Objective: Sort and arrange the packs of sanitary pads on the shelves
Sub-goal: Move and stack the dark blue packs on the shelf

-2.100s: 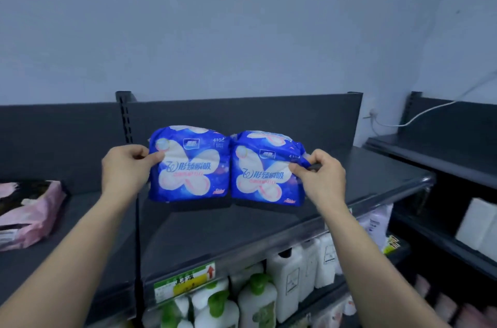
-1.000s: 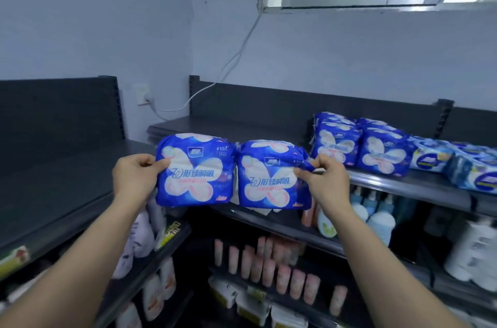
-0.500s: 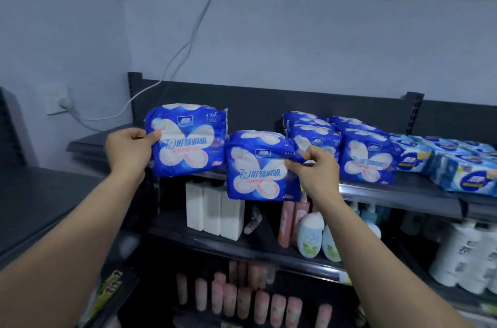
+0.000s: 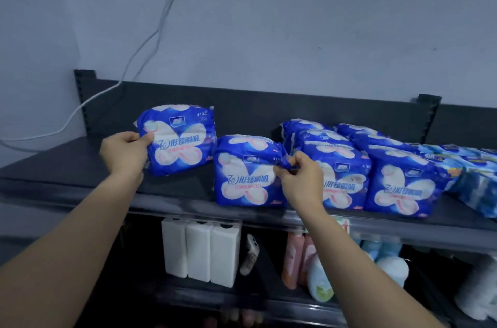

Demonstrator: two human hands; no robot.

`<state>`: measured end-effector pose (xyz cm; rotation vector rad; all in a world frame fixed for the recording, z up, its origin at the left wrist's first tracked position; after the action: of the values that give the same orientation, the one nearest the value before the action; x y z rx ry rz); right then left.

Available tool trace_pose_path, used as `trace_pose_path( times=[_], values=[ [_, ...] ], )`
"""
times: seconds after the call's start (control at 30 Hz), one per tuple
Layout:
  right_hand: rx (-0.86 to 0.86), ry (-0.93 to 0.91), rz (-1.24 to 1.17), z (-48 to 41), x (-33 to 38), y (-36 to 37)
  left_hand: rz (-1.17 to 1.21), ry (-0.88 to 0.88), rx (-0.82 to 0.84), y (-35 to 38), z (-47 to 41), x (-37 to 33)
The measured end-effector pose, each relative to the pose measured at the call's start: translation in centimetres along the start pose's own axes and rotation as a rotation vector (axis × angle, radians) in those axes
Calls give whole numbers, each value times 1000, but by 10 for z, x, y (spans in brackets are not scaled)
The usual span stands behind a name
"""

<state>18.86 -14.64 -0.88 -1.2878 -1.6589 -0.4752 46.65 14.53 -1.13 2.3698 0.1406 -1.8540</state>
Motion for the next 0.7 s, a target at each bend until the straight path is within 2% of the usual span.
trace_pose_path(
  times=[0.13, 0.33, 0.47, 0.7],
  values=[
    [14, -27, 100, -17, -7, 10, 6, -31, 25, 26, -9, 13],
    [158, -186, 450, -35, 11, 33, -10, -30, 50, 62, -29, 20],
    [231, -105, 533, -52, 11, 42, -16, -36, 107, 99, -47, 25],
    [107, -59, 564, -75, -9, 59, 14, -47, 303, 189, -74, 30]
  ],
)
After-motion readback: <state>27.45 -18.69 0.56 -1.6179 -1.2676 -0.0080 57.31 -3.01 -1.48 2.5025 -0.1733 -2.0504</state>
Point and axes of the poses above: each hand's wrist, its own z-axis away from the middle knuckle, its own y-axis out of the palm, x = y × z, the point moved 10 cm from there along -z, towards the middle knuckle, and after that the axes turned 5 degrees about -z, right-handed, at the moved point
